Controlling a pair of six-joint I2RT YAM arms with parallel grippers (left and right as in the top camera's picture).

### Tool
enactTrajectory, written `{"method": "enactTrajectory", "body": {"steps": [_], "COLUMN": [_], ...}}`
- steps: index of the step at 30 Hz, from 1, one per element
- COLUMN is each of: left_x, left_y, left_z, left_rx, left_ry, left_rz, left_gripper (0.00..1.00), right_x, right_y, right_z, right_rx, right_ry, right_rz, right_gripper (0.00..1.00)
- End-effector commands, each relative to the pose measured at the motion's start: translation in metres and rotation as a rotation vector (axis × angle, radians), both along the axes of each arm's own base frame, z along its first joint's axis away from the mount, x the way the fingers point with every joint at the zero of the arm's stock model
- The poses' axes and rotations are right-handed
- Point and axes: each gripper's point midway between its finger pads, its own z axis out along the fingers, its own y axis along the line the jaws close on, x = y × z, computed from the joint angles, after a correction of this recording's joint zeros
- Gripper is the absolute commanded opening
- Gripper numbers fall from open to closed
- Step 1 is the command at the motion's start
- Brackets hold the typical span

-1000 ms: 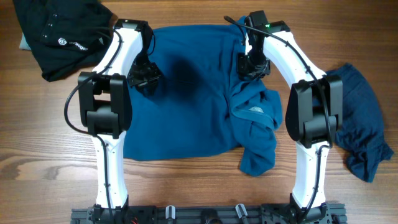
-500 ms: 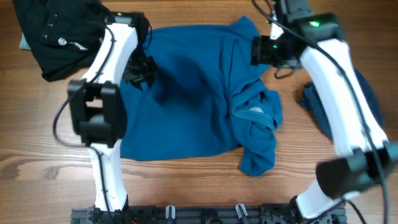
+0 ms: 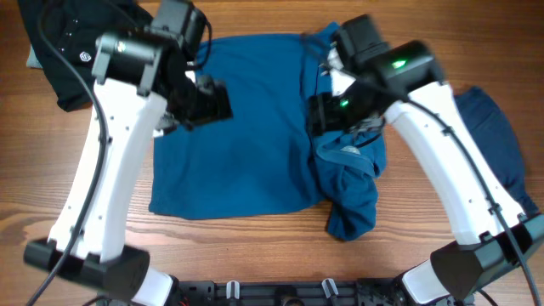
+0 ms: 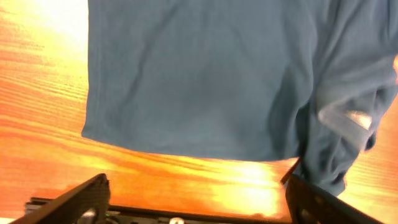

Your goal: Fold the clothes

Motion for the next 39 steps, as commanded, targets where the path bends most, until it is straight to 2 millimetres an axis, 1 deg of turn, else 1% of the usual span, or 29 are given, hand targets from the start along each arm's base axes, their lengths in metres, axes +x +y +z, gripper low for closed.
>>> {"method": "enactTrajectory", "body": {"steps": [1, 3, 5, 8, 10, 11, 12, 14, 18, 21, 24, 27, 29, 31, 32, 33, 34, 35, 37, 39], "left_x": [-0.022, -0.029, -0.036, -0.043, -0.047, -0.047, -0.049, -0.051, -0.061, -0.067, -0.072, -0.076, -0.078, -0.080, -0.080, -0.081, -0.082, -0.083, -0.087, -0.091], "left_y": [-0.002, -0.001, 0.001, 0.005, 0.006, 0.006, 0.006, 0.008, 0.010, 0.012, 0.007, 0.008, 0.008, 0.008, 0.008, 0.009, 0.009, 0.009, 0.010, 0.012], "left_z": [-0.023, -0.044, -0.070, -0.110, -0.133, -0.140, -0.152, -0.167, -0.199, -0.214, -0.224, -0.234, -0.237, -0.239, -0.241, -0.242, -0.244, -0.245, -0.247, -0.252], "left_rx": [0.034, 0.044, 0.055, 0.062, 0.053, 0.045, 0.029, 0.022, -0.024, -0.035, -0.072, -0.076, -0.072, -0.070, -0.068, -0.065, -0.061, -0.059, -0.050, -0.044], "left_ry": [0.055, 0.092, 0.126, 0.161, 0.181, 0.186, 0.195, 0.204, 0.235, 0.247, 0.258, 0.259, 0.269, 0.283, 0.289, 0.294, 0.305, 0.311, 0.331, 0.347], "left_rz": [0.016, 0.040, 0.069, 0.116, 0.129, 0.132, 0.138, 0.149, 0.173, 0.183, 0.177, 0.177, 0.178, 0.179, 0.180, 0.180, 0.181, 0.182, 0.184, 0.193], "left_gripper": [0.94, 0.94, 0.93, 0.93, 0.93, 0.93, 0.93, 0.90, 0.83, 0.78, 0.73, 0.63, 0.48, 0.31, 0.25, 0.17, 0.06, 0.04, 0.04, 0.04], "right_x": [-0.008, -0.007, -0.005, -0.002, -0.001, 0.000, 0.001, 0.004, 0.011, 0.014, 0.013, 0.008, 0.003, -0.003, -0.005, -0.009, -0.011, -0.012, -0.015, -0.017], "right_y": [0.019, 0.019, 0.017, 0.012, 0.009, 0.007, 0.005, 0.002, 0.005, 0.010, 0.018, 0.032, 0.037, 0.038, 0.040, 0.042, 0.042, 0.041, 0.039, 0.038], "right_z": [-0.019, -0.029, -0.039, -0.049, -0.054, -0.056, -0.057, -0.057, -0.056, -0.056, -0.059, -0.069, -0.081, -0.096, -0.101, -0.108, -0.113, -0.117, -0.127, -0.133], "right_rx": [0.017, 0.017, 0.018, 0.014, 0.013, 0.012, 0.010, 0.012, 0.030, 0.051, 0.087, 0.154, 0.181, 0.194, 0.206, 0.223, 0.224, 0.222, 0.221, 0.217], "right_ry": [0.028, 0.038, 0.047, 0.053, 0.056, 0.057, 0.058, 0.055, 0.025, 0.022, 0.034, 0.061, 0.085, 0.105, 0.116, 0.130, 0.136, 0.141, 0.148, 0.150], "right_rz": [-0.001, -0.026, -0.054, -0.071, -0.081, -0.085, -0.090, -0.098, -0.100, -0.095, -0.076, -0.001, 0.017, 0.021, 0.024, 0.026, 0.026, 0.019, 0.005, 0.003], "right_gripper": [0.87, 0.89, 0.89, 0.91, 0.92, 0.92, 0.92, 0.92, 0.94, 0.95, 0.94, 0.88, 0.82, 0.73, 0.67, 0.64, 0.63, 0.63, 0.63, 0.63]}}
